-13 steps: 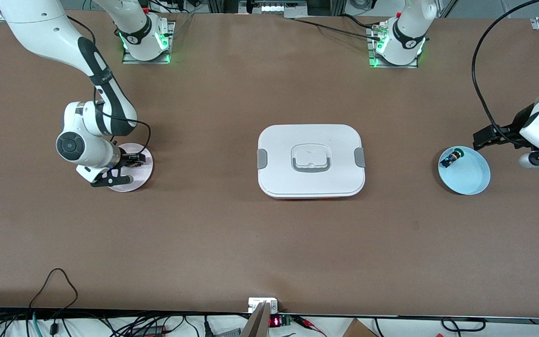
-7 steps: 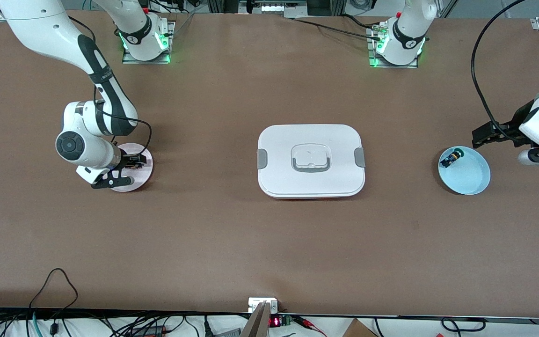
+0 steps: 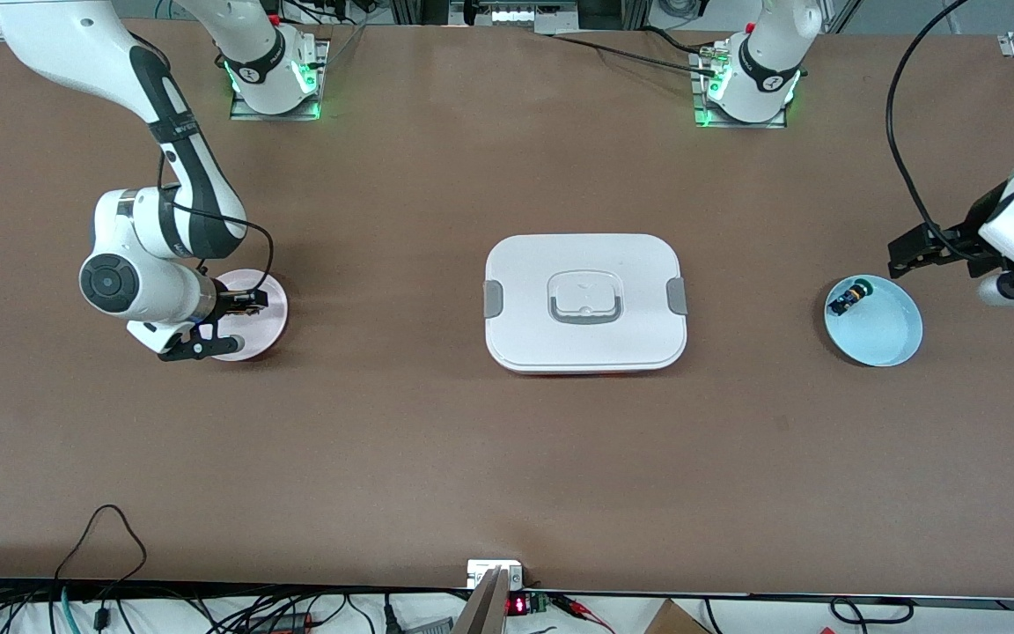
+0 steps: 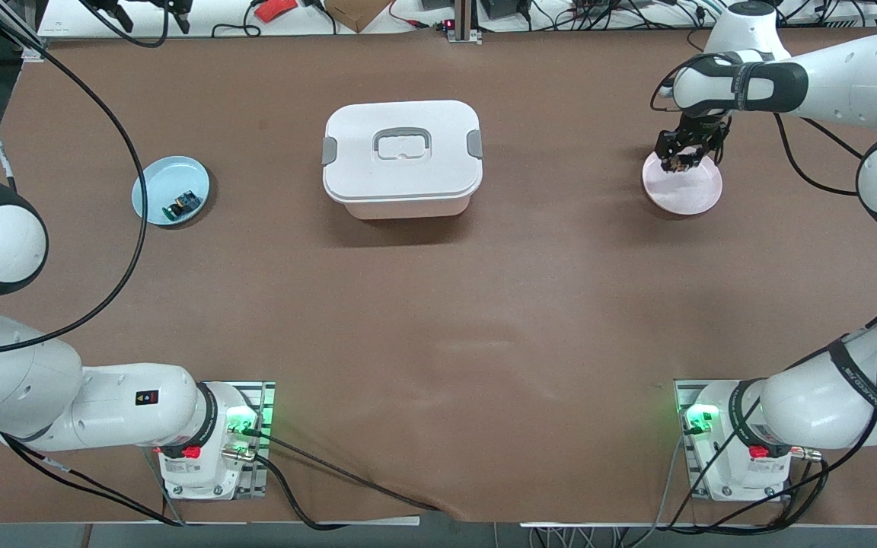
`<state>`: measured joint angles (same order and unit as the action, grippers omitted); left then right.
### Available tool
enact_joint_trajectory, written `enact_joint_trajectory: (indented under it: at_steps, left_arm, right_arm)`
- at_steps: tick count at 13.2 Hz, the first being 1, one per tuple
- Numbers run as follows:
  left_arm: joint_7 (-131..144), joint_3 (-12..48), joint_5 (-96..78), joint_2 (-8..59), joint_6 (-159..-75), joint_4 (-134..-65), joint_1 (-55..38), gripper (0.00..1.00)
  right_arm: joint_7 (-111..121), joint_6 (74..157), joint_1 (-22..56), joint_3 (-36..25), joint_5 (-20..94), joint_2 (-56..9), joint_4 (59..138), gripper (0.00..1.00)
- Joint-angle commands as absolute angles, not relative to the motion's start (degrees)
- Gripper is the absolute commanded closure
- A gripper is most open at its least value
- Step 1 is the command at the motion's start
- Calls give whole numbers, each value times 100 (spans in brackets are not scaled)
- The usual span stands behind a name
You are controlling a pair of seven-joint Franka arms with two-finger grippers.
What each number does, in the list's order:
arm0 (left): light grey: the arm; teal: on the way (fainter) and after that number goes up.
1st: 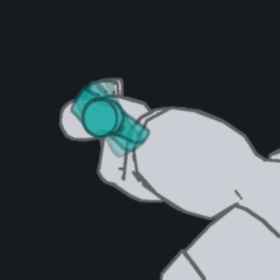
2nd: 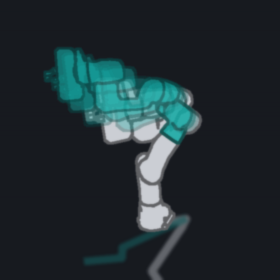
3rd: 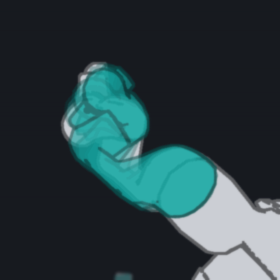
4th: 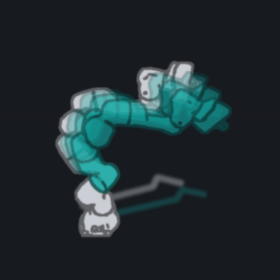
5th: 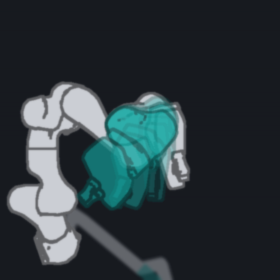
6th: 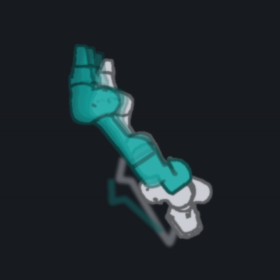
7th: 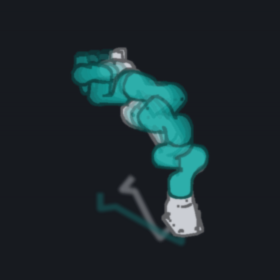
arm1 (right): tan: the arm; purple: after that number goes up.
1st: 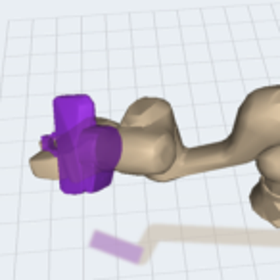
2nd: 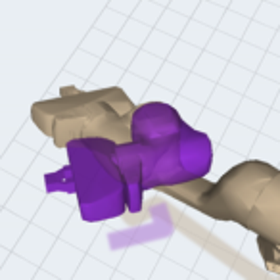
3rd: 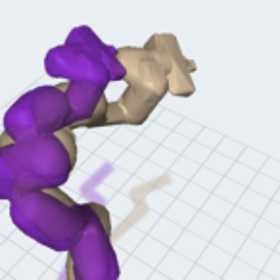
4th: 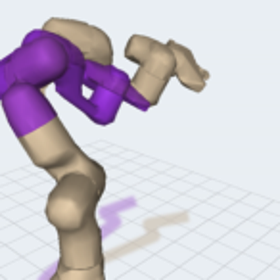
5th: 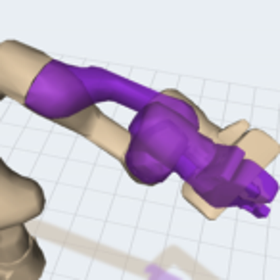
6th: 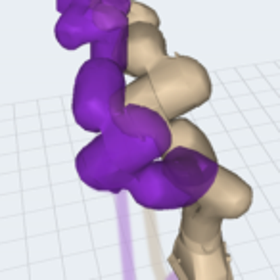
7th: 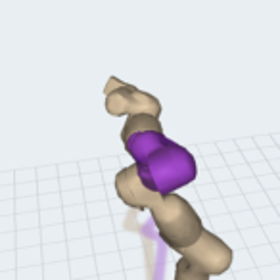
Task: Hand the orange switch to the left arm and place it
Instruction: 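Lift the switch with the right gripper while the left gripper rises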
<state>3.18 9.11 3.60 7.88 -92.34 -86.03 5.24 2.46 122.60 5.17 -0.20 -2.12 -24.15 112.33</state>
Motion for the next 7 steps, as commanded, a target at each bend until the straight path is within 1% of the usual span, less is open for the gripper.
enact_joint_trajectory:
  at_steps: [1,5,7]
  left_arm:
    - [378,941,510,773,-9026,-8499,527,0]
    - [351,949,527,773,-9000,-8508,536,0]
    - [343,1002,527,712,-9000,-8508,554,0]
  right_arm:
    - [352,11718,501,18,-105,-2303,10874,49]
    - [360,10602,501,88,-97,-2250,9908,49]
    - [456,10188,501,105,69,-2189,9512,49]
